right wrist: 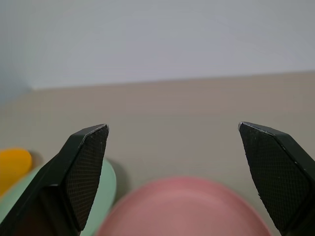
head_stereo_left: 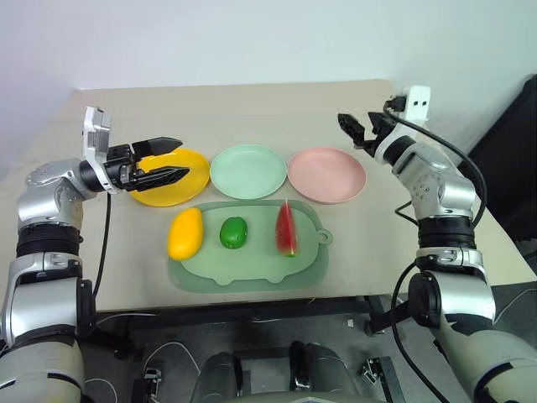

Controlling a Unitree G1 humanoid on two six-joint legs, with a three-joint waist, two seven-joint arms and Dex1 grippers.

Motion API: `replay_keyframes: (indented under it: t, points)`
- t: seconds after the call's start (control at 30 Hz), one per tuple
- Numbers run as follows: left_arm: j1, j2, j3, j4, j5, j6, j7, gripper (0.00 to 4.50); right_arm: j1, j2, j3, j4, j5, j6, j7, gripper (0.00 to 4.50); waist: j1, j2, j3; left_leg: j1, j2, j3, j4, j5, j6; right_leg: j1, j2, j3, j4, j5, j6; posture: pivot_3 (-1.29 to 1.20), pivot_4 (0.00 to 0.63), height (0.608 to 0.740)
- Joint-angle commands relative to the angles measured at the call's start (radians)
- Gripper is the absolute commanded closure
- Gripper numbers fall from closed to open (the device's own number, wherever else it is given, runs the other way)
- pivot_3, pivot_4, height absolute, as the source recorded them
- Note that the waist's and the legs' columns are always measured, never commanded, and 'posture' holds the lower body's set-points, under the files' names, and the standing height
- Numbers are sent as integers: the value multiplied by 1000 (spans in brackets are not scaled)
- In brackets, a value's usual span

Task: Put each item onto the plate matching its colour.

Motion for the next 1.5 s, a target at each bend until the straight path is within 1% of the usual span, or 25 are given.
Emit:
replay_keyframes:
  t: [0.03, 0.2, 0.3, 0.37, 0.43, 0.53, 0.57, 0.63, 0.67, 0.73, 0.83, 0.87, 1.1, 1.13, 1.23, 1.33, 1.5]
  points:
    - [-9, 39, 37, -28, -9, 18, -33, 27, -16, -43, 33, -65, -10, 62, 19, 0, 0, 0, 0, 0, 0, 0, 0, 0, 0, 0, 0, 0, 0, 0, 0, 0, 150, 740]
    - [64, 94, -14, -114, -67, 74, -57, 27, -4, -60, 92, -146, 10, 277, 32, 0, -3, 0, 0, 1, 0, 0, -1, 0, 0, -1, 0, 1, 0, -2, -3, 0, 150, 740]
    - [103, 123, -42, -161, -99, 97, -57, 27, 3, -69, 128, -193, -3, 349, 32, 0, 1, 0, 0, 0, 1, -1, -1, 0, 0, -2, 0, 1, -2, -3, -5, 0, 150, 740]
    - [141, 147, -70, -184, -78, 80, -57, 27, -3, -64, 113, -212, 30, 460, 21, 0, 2, 0, 0, 0, 1, -1, -1, 0, 0, -2, 0, 1, -2, -3, -5, 0, 150, 740]
    - [157, 159, -77, -193, -71, 79, -57, 27, -5, -50, 89, -226, 63, 528, 15, 0, 4, 0, 0, -1, 1, -1, -1, 0, 0, -2, 0, 1, -3, -3, -5, 0, 150, 740]
    - [198, 175, -84, -236, -92, 80, -57, 27, 2, -48, 97, -260, 84, 620, 16, 0, 4, 0, 0, -2, 1, -1, -1, 0, 0, -2, -1, 0, -5, -3, -5, 0, 150, 740]
    - [219, 184, -86, -257, -96, 73, -57, 27, 8, -47, 108, -281, 83, 641, 10, 0, 4, 0, 0, -2, 1, -1, -1, 0, 0, -2, -1, 0, -6, -3, -5, 0, 150, 740]
    - [252, 202, -83, -290, -117, 75, -57, 27, 15, -70, 160, -328, 95, 698, 51, 0, 3, 0, 0, -3, 0, -1, -2, 0, 0, -2, -1, 0, -7, -3, -5, 0, 150, 740]
    - [259, 207, -81, -295, -118, 73, -57, 27, 18, -72, 168, -345, 95, 711, 51, 0, 3, 0, 0, -3, 0, -1, -3, 0, 0, -3, -1, 0, -8, -3, -5, 0, 150, 740]
    - [260, 212, -77, -291, -114, 74, -57, 27, -5, -57, 123, -323, 112, 791, 23, 0, 4, 0, 0, -4, 0, -1, -3, 0, 0, -3, -1, 0, -8, -3, -5, 0, 150, 740]
    - [266, 213, -77, -300, -120, 76, -57, 27, -16, -81, 154, -358, 116, 836, 40, 0, 5, 0, 0, -4, 0, -1, -3, 0, 0, -3, 0, 0, -9, -3, -5, 0, 150, 740]
    - [266, 210, -75, -299, -120, 77, -57, 27, -25, -77, 150, -356, 119, 880, 30, 0, 5, 0, 0, -4, 0, -1, -3, -1, 0, -3, -1, 0, -9, -3, -5, 0, 150, 740]
    - [281, 199, -72, -308, -124, 69, -57, 27, -38, 26, 84, -391, 80, 1061, -113, 0, 1, 0, 0, -4, 1, -1, -4, -1, 0, -3, 0, 0, -11, -3, -5, 0, 150, 740]
    - [282, 198, -72, -308, -124, 68, -57, 27, -43, 55, 50, -395, 70, 1079, -141, 0, 2, 0, 0, -4, 1, -1, -5, -1, 0, -4, 0, 0, -11, -3, -5, 0, 150, 740]
    - [285, 188, -65, -313, -129, 72, -57, 27, -42, 116, 12, -421, 55, 1126, -193, 0, 4, 0, 0, -4, 1, -1, -6, -1, 0, -5, 0, 0, -11, -3, -5, 0, 150, 740]
    - [281, 178, -66, -306, -124, 67, -57, 27, -23, 148, -8, -435, 39, 1141, -241, 0, 4, 0, 0, -4, 1, -1, -7, -1, 0, -4, 0, 0, -11, -3, -5, 0, 150, 740]
    - [273, 169, -75, -302, -118, 61, -57, 27, -2, 145, -17, -460, 62, 1141, -281, 0, 4, 0, 0, -4, 1, -1, -6, -1, 0, -3, 0, 0, -13, -3, -5, 0, 150, 740]
